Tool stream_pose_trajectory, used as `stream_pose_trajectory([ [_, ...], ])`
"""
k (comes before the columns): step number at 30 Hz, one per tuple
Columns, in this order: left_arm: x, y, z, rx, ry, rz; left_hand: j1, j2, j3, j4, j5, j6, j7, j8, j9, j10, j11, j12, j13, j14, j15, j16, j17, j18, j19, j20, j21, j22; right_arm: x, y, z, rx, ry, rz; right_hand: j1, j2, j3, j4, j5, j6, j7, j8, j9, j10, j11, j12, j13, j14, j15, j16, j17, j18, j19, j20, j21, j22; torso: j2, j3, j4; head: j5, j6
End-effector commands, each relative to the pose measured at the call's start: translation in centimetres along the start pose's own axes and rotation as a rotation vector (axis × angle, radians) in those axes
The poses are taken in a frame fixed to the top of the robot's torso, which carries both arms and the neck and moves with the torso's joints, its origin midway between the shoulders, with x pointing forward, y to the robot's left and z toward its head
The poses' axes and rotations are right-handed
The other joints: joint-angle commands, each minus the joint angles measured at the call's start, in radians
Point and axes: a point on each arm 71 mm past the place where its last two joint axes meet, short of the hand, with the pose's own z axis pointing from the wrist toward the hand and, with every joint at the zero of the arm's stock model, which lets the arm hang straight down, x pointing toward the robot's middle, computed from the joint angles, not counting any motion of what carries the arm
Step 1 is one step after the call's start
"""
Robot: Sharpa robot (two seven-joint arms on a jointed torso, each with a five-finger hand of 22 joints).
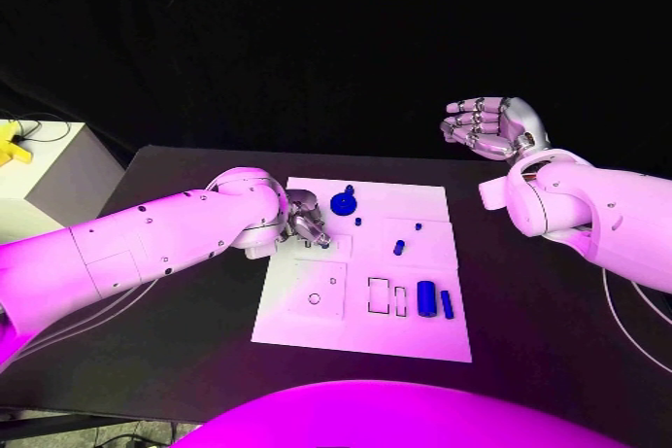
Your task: Assemble the parts on the task board
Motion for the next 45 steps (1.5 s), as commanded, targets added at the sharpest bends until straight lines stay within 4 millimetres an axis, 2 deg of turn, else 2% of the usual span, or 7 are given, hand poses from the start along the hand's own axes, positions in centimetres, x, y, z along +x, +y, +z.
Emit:
stream_pose_trajectory([
  [1,0.18,-0.21,0.03,0.012,0.018,0.014,0.002,0.009,0.241,-0.235,0.003,0.012,-0.007,0.002,0.001,0.005,-0.003,0.006,0.001,0.091,-0.009,0.003,0.22,-0.006,0.002,-0.003,0.006,0.002,0.13,0.12,0.01,-0.016,0.013,0.007,-0.01,0.003,-0.001,-0.005,0.003,0.004,0.071,-0.004,-0.001,0.0,0.004,-0.005,-0.001,-0.005,0.003,-0.003,-0.001,0.006,0.007,-0.001,0.0,-0.001,0.0,-0.0004,-0.0002,0.0,0.0],
  [21,0.38,-0.07,0.28,0.002,0.025,0.015,0.002,0.009,0.241,-0.235,0.003,0.012,-0.007,0.002,0.001,0.005,-0.003,0.006,0.001,0.091,-0.009,0.003,0.22,-0.006,0.002,-0.003,0.006,0.002,0.15,0.12,-0.04,-0.014,0.017,0.01,-0.011,0.004,-0.002,-0.006,0.003,0.005,0.072,-0.005,-0.001,0.001,0.005,-0.007,-0.001,-0.005,0.004,-0.003,-0.003,0.006,0.006,-0.001,-0.001,-0.003,0.0,-0.0005,-0.0003,0.0,0.0],
  [45,0.94,-0.12,0.65,-0.028,0.095,0.063,0.0,0.009,0.242,-0.235,0.002,0.012,-0.008,0.002,0.002,0.007,-0.003,0.008,0.005,0.091,-0.01,0.004,0.222,-0.005,0.001,-0.003,0.005,0.0,0.25,0.17,-0.11,-0.015,0.025,0.009,-0.011,0.004,-0.002,-0.007,0.004,0.005,0.073,-0.006,-0.002,0.003,0.005,-0.01,-0.001,-0.006,0.004,-0.003,-0.006,0.005,0.005,0.0,-0.001,-0.005,0.0,0.0014,-0.0001,0.002,0.0],
])
